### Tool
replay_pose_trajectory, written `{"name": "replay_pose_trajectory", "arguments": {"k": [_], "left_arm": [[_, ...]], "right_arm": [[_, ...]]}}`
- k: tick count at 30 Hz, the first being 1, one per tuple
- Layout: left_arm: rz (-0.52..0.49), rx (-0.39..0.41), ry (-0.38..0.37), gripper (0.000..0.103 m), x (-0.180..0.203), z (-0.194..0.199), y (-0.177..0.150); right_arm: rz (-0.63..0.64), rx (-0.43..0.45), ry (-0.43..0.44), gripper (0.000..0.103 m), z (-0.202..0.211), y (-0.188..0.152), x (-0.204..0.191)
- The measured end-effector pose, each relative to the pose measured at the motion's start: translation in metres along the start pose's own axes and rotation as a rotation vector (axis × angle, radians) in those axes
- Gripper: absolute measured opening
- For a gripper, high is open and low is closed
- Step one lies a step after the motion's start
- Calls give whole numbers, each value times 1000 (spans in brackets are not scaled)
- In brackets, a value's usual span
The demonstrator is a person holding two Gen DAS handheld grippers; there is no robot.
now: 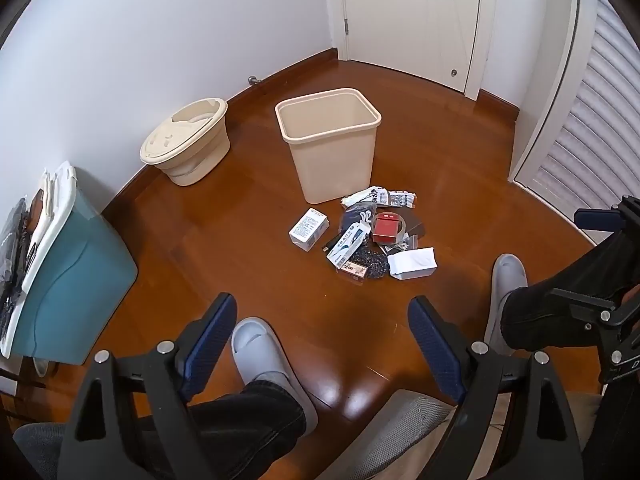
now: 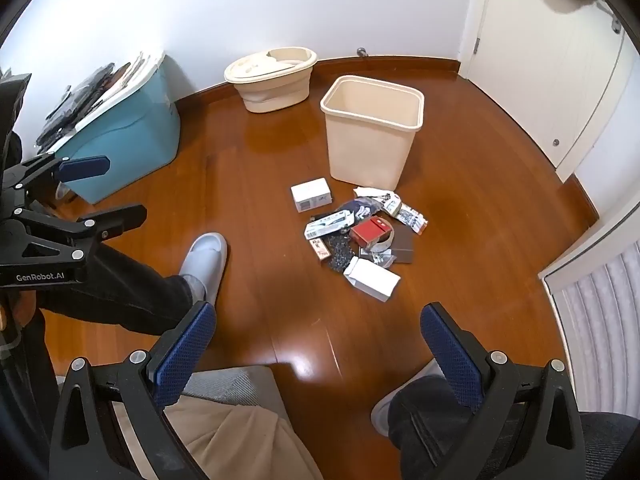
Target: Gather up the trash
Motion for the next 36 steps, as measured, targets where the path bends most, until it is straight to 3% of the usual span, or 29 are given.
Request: {"name": "replay_pose_trajectory", "arguments": {"k": [36], "left_arm": [[-2,-21,-4,88,0,-5,-2]], "right_arm": [[-30,37,0,103,4,4,5]]}}
Point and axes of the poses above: each gripper's, at about its wrist camera, not at the fingertips, and z roughly against the way its jaws point, x to its right, y to its top, the point moved 6 cm from there along -z, roughly the way its jaws point, and after that the axes turned 2 degrees about -z, right-handed, at the moved point
